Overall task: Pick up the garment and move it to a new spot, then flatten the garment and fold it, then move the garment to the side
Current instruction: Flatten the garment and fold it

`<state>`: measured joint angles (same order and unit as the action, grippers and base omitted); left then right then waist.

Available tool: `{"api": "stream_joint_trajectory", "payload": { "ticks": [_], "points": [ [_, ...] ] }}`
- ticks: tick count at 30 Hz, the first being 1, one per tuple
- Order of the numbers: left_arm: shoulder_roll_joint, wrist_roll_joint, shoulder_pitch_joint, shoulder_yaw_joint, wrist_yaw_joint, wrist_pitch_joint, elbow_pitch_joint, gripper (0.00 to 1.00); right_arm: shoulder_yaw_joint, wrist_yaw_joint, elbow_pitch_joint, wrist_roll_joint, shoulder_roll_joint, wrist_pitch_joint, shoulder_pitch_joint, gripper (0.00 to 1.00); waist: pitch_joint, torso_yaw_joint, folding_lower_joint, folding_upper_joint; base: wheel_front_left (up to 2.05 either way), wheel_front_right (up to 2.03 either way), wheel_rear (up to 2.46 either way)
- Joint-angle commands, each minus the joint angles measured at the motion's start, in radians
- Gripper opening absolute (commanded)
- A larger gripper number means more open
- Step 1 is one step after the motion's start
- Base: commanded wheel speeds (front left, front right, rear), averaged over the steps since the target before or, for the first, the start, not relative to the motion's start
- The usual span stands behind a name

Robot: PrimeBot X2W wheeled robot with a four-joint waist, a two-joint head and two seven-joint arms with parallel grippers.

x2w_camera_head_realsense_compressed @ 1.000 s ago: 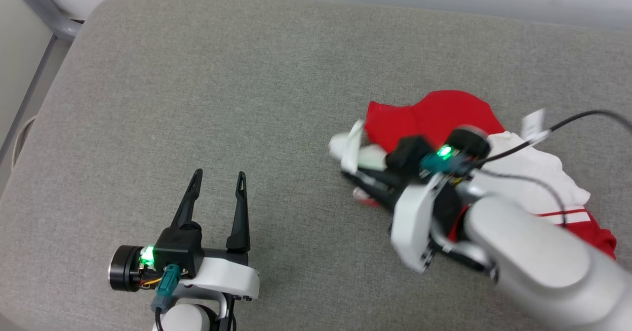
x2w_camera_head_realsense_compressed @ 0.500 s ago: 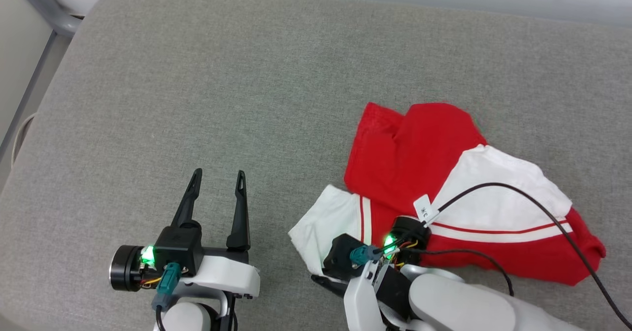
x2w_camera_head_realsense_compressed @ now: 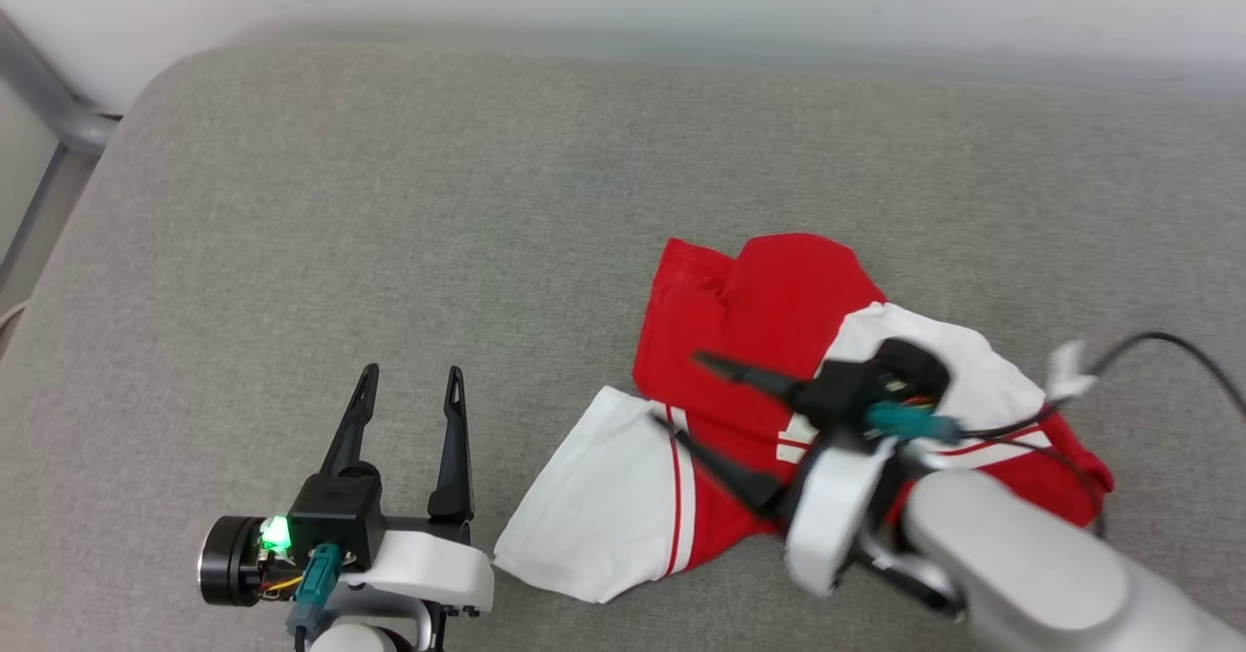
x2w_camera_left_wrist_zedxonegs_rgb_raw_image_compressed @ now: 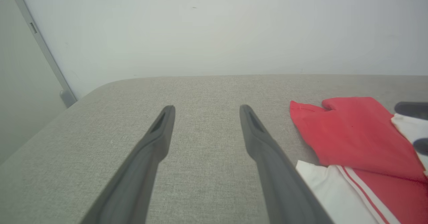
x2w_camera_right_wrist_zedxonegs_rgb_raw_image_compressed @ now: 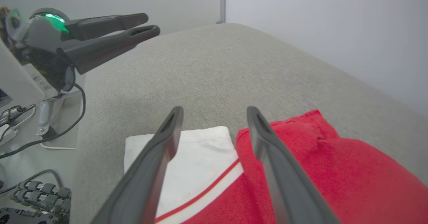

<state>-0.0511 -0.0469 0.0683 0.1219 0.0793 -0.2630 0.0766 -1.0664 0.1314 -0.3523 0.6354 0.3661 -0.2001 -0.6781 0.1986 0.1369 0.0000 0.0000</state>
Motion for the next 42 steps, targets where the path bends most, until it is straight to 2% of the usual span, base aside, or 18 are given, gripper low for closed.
{"api": "stream_joint_trajectory", "payload": {
  "ticks": [1, 9, 10, 13, 17, 21, 25, 30, 35, 42],
  "points": [
    [-0.001, 0.01, -0.012, -0.006, -0.006, -0.003, -0.005, 1.0, 0.067, -0.001, 0.01, -0.02, 0.026, -0.022, 0.036, 1.0, -0.017, -0.02, 0.0, 0.0, 0.0, 0.0, 0.0],
    [-0.006, 0.025, -0.028, -0.017, -0.013, -0.003, -0.021, 1.0, 0.496, -0.001, 0.087, -0.13, 0.07, -0.058, 0.213, 1.0, -0.039, -0.054, 0.0, 0.0, 0.0, 0.0, 0.0],
    [-0.006, 0.025, -0.028, -0.017, -0.013, -0.003, -0.021, 1.0, 0.496, -0.001, 0.087, -0.13, 0.07, -0.058, 0.213, 1.0, -0.039, -0.054, 0.0, 0.0, 0.0, 0.0, 0.0],
    [-0.006, 0.028, -0.031, -0.014, -0.015, -0.003, -0.025, 1.0, 0.595, -0.001, 0.123, -0.169, 0.088, -0.043, 0.254, 1.0, -0.04, -0.059, 0.0, 0.0, 0.0, 0.0, 0.0],
    [-0.008, 0.036, -0.026, -0.012, -0.018, -0.003, -0.032, 1.0, 0.656, -0.001, 0.171, -0.175, 0.135, 0.034, 0.254, 1.0, -0.032, -0.061, 0.0, 0.0, 0.0, 0.0, 0.0],
    [-0.009, 0.039, -0.007, -0.006, -0.023, -0.003, -0.036, 1.0, 0.602, -0.001, 0.191, -0.141, 0.218, 0.188, 0.198, 1.0, -0.012, -0.053, 0.0, 0.0, 0.0, 0.0, 0.0],
    [-0.008, 0.039, 0.008, 0.004, -0.024, -0.003, -0.037, 1.0, 0.473, -0.001, 0.202, -0.082, 0.319, 0.362, 0.116, 1.0, 0.017, -0.033, 0.0, 0.0, 0.0, 0.0, 0.0],
    [-0.005, 0.026, 0.032, 0.017, -0.02, -0.003, -0.036, 1.0, 0.317, -0.001, 0.207, 0.019, 0.4, 0.583, -0.008, 1.0, 0.064, 0.003, 0.0, 0.0, 0.0, 0.0, 0.0],
    [-0.002, 0.016, 0.063, 0.04, -0.014, -0.003, -0.038, 1.0, 0.188, -0.001, 0.165, 0.085, 0.419, 0.727, -0.129, 1.0, 0.123, 0.045, 0.0, 0.0, 0.0, 0.0, 0.0],
    [0.001, -0.003, 0.1, 0.066, 0.001, -0.003, -0.036, 1.0, 0.029, -0.001, 0.02, 0.108, 0.387, 0.792, -0.21, 1.0, 0.187, 0.092, 0.0, 0.0, 0.0, 0.0, 0.0]
  ]
}}
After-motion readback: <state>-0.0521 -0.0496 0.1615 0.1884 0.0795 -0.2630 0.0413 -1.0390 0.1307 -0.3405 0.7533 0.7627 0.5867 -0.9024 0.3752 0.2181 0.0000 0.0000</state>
